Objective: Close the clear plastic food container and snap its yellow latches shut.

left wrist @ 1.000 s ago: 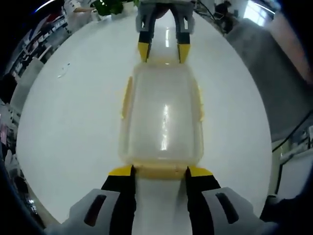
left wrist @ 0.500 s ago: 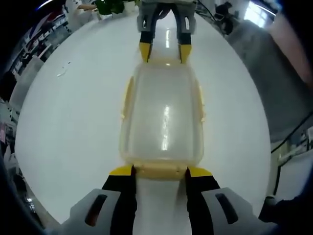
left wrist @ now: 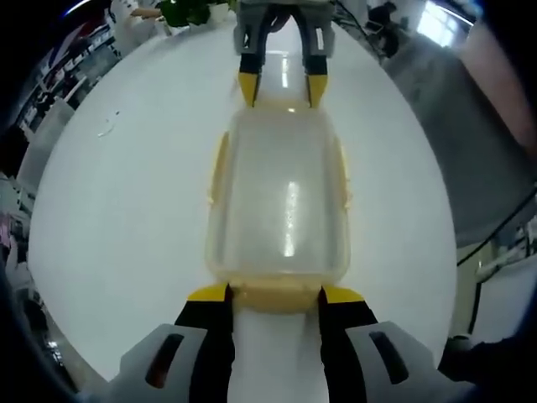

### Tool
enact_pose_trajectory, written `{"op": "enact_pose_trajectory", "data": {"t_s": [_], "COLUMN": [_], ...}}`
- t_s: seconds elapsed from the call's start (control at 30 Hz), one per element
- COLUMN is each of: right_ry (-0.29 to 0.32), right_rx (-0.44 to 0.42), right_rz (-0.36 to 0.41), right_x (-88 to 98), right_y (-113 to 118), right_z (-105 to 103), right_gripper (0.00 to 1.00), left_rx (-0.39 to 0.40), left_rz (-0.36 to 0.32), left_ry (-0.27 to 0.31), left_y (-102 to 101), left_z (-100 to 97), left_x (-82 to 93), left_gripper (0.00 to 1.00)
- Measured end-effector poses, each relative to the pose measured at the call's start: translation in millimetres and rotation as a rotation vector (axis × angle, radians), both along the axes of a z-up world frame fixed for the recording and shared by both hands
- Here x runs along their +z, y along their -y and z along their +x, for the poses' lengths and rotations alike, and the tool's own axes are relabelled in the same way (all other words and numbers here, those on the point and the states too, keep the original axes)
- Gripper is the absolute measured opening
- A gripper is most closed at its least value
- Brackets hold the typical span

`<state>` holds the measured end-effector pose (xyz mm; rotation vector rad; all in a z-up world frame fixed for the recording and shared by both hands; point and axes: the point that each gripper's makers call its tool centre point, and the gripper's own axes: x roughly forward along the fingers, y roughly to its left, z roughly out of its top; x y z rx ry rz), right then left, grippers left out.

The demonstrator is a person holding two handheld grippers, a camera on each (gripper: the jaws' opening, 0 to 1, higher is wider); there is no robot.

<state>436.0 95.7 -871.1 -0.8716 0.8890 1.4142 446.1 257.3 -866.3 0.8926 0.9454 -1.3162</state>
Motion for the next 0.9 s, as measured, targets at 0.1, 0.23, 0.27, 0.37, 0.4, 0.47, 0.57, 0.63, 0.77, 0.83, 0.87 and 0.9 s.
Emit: {"op": "enact_pose_trajectory", "data": {"t_s": [0.1,0.23,0.27,0.37,0.4,0.47,0.57,0.63,0.77,0.83,0.87,0.9], "right_ry": [0.000,0.005,0.006,0.008,0.009,0.009,0.011,0.015,0.021,0.024,0.026,0.028], "right_rx": [0.002,0.003,0.003,0.008,0.009,0.011,0.011,0.015,0.019,0.022,0.024,0.025], "right_rz": [0.004,0.010,0.012,0.024,0.029,0.033,0.036,0.038,0.043,0.043,0.042,0.041], "right_x": [3.7,8.3,9.3,13.3,15.2,17.9,21.2,23.8,29.9,32.5,33.5,35.0], "right_y": [0,0,0,-1,-2,-2,-2,-2,-2,-2,-2,-1], "right_z": [-2,-3,-3,-4,-4,-5,-6,-7,-8,-9,-9,-10], "right_gripper": [0.36,0.36,0.36,0.36,0.36,0.36,0.36,0.36,0.36,0.36,0.36,0.36], "left_rx": [0.000,0.006,0.006,0.009,0.011,0.010,0.009,0.006,0.010,0.011,0.011,0.011], "left_rz": [0.001,-0.001,-0.001,0.002,0.003,0.004,0.006,0.008,0.006,0.005,0.004,0.003], "left_ry": [0.000,-0.001,0.000,0.003,0.004,0.006,0.010,0.015,0.018,0.019,0.019,0.022], "left_y": [1,1,1,0,0,0,0,0,0,0,0,0], "left_z": [-4.0,-5.2,-5.8,-6.2,-6.9,-8.0,-10.6,-9.3,-10.6,-12.3,-12.9,-13.7], "left_x": [5.5,10.4,11.7,14.8,16.6,19.0,24.0,25.4,28.0,31.3,32.9,35.1], "left_gripper": [0.37,0.37,0.37,0.37,0.37,0.37,0.37,0.37,0.37,0.37,0.37,0.37]}}
